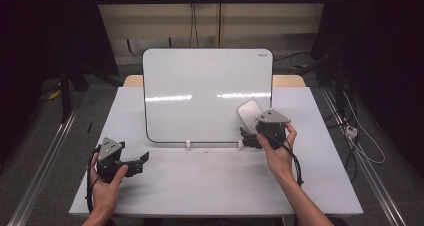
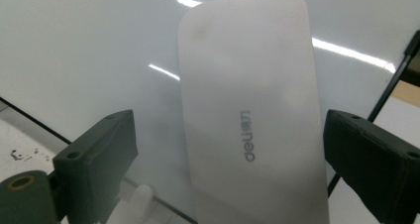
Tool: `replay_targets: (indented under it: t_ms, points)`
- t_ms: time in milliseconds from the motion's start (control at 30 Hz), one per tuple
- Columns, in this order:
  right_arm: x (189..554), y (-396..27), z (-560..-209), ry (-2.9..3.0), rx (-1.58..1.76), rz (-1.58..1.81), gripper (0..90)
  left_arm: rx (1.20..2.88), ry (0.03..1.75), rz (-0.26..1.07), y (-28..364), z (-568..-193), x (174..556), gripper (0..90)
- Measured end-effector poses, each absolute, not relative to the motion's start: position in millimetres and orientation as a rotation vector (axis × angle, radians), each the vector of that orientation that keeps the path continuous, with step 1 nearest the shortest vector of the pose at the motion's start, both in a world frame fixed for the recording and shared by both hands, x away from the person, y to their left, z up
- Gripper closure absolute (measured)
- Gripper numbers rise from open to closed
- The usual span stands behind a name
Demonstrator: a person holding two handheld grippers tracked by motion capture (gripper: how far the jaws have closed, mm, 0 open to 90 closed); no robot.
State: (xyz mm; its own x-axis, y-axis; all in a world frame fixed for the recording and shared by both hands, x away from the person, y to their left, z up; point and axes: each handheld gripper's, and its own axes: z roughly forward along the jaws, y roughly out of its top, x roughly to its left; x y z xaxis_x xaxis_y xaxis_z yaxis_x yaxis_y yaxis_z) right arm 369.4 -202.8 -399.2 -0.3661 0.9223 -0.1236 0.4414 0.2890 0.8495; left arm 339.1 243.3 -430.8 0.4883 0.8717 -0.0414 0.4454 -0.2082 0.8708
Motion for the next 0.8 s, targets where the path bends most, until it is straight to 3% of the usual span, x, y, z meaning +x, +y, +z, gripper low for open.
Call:
replay_targets:
  t_ms: [800]
  points:
    - [334.3, -243.6, -412.9, 1.850, 1.277, 1.083, 9.4, 1.823, 1.111, 0.603, 244.7, -428.9, 334.9, 5.4]
